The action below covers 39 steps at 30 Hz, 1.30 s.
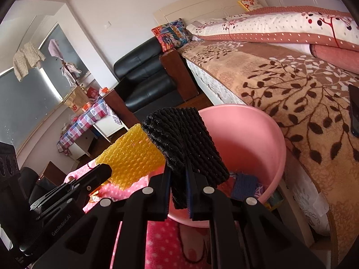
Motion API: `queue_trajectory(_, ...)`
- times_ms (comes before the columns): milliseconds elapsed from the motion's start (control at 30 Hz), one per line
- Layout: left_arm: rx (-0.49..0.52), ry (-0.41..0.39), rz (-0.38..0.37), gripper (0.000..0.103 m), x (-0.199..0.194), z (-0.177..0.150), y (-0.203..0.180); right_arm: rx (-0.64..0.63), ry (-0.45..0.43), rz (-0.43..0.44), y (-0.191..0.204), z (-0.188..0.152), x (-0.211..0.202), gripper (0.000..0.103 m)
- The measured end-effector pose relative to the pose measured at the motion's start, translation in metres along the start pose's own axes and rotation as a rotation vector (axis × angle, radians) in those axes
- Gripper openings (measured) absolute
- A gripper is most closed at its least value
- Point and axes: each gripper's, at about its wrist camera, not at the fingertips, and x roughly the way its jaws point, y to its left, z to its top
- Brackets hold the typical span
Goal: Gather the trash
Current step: 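Carry both foam nets over the pink bucket and open both tools, then withdraw both open tools from the bucket back over the table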
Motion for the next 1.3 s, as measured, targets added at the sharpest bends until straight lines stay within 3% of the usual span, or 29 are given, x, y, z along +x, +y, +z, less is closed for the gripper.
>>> queue_trajectory(300, 0.01, 0.03, -0.019, 0.01, 0.018, -0.003, -0.009, 0.02, 0.021, -0.018, -0.019, -0.002, 0.012, 0.013)
queue_trajectory(333, 0.007, 0.035, -0.023, 0.013, 0.02, -0.003, -0.009, 0.019, 0.023, -0.027, -0.019, -0.002, 0.013, 0.017)
queue_trajectory(433, -0.008, 0.048, -0.037, 0.037, 0.023, -0.002, -0.008, 0.016, 0.019, -0.034, -0.02, -0.003, 0.013, 0.032)
queue_trajectory(467, -0.013, 0.047, -0.041, 0.039, 0.023, -0.002, -0.008, 0.014, 0.017, -0.04, -0.019, -0.004, 0.013, 0.036)
queue_trajectory(500, -0.015, 0.045, -0.044, 0.039, 0.022, -0.003, -0.008, 0.009, 0.015, -0.045, -0.019, -0.005, 0.013, 0.039)
queue_trajectory(900, -0.045, 0.025, -0.046, 0.039, -0.007, -0.011, 0.002, -0.085, -0.02, -0.041, 0.014, -0.017, -0.009, 0.04)
queue_trajectory(1300, -0.085, 0.019, 0.053, 0.039, -0.066, -0.045, 0.047, -0.2, 0.001, 0.044, 0.085, -0.056, -0.03, 0.041)
